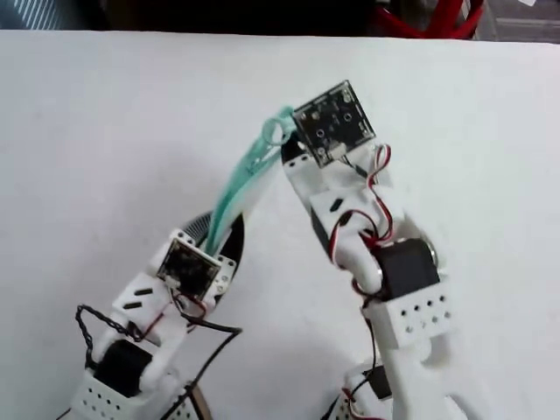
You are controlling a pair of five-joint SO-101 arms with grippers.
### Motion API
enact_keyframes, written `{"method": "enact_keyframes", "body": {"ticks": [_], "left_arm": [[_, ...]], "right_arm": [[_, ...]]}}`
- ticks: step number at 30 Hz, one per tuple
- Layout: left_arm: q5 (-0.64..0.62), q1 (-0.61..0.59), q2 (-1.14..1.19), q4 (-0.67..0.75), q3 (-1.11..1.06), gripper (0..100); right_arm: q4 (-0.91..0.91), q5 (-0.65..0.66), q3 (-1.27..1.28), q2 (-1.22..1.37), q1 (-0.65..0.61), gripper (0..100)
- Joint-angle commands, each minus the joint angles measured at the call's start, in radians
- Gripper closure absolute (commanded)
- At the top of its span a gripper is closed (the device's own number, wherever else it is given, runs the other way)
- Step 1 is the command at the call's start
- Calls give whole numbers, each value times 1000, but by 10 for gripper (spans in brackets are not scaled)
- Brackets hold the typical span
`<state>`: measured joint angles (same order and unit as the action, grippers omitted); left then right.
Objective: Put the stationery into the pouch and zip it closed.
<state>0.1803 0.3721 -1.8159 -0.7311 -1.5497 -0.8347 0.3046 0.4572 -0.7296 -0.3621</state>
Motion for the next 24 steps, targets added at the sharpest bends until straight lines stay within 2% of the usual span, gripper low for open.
{"method": "enact_keyframes", "body": {"ticks": [1,5,10,19,24], "left_arm": [[-11,-2,-12,-12,9,976],[-11,-7,-12,-12,9,976],[-11,-5,-12,-14,9,976],[-11,-4,-12,-48,20,976],[-21,-10,-12,-49,20,976]], "right_arm": [[22,8,-61,59,67,981],[-4,9,-66,79,119,981],[-84,100,-69,77,147,981],[-85,98,-61,88,24,981],[-76,104,-61,90,107,981]]}}
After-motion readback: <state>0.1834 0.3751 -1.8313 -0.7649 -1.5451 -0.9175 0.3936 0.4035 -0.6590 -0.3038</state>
